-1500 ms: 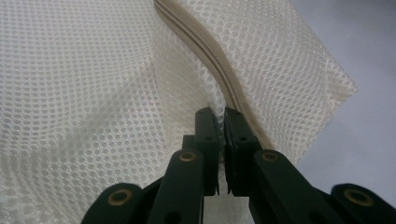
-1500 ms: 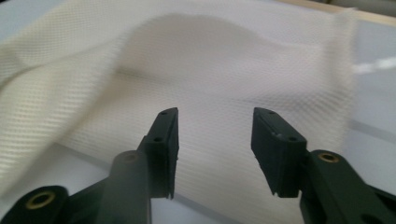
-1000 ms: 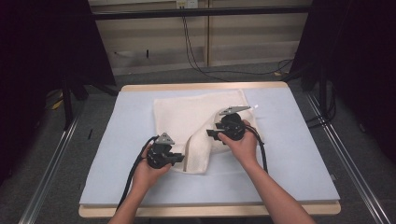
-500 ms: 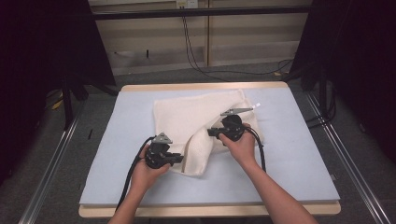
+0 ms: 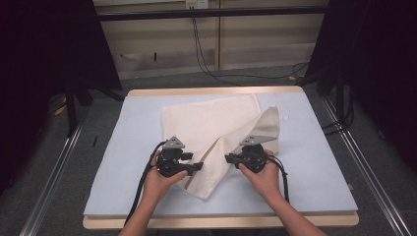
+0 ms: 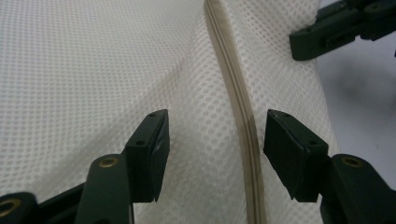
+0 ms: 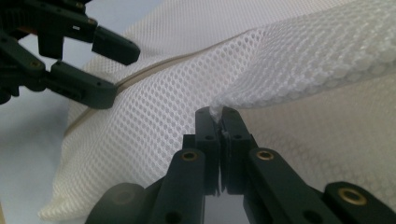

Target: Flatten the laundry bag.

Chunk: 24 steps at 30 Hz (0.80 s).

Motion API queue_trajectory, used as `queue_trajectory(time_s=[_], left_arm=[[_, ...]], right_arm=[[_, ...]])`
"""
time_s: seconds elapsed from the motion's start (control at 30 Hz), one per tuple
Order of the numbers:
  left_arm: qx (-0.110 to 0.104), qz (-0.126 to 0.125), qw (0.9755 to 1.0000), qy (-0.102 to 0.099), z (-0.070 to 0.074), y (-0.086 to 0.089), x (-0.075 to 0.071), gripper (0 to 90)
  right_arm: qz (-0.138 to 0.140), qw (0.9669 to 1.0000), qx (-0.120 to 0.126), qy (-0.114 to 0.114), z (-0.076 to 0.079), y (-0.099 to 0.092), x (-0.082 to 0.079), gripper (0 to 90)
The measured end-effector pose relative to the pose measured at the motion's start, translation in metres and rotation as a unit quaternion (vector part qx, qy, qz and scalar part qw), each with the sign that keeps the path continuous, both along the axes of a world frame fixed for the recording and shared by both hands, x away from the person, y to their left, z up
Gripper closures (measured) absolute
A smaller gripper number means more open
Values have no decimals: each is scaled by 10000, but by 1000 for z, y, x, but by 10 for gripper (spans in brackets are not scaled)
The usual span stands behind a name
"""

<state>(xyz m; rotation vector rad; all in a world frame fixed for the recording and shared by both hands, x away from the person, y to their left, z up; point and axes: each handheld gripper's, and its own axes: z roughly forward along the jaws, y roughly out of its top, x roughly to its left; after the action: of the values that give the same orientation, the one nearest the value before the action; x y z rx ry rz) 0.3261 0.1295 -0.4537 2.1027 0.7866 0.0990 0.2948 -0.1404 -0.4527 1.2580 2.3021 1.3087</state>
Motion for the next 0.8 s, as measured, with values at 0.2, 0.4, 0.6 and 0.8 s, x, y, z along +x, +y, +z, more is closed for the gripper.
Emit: queue_trajectory(time_s=[0.2, 0.4, 0.6, 0.8], left_arm=[[83, -141, 9999, -53, -3, -10, 0, 432], [171, -205, 9996, 111, -4, -17, 2, 477], [602, -321, 9966, 453, -10, -27, 1, 742], [619, -496, 9954, 543, -5, -25, 4, 801]], right_arm=[[38, 10000, 63, 49, -4, -1, -14, 874], [93, 9999, 55, 117, -8, -2, -23, 874], [24, 9999, 49, 122, -11, -9, -29, 782], [-177, 9998, -11, -51, -7, -31, -35, 714]])
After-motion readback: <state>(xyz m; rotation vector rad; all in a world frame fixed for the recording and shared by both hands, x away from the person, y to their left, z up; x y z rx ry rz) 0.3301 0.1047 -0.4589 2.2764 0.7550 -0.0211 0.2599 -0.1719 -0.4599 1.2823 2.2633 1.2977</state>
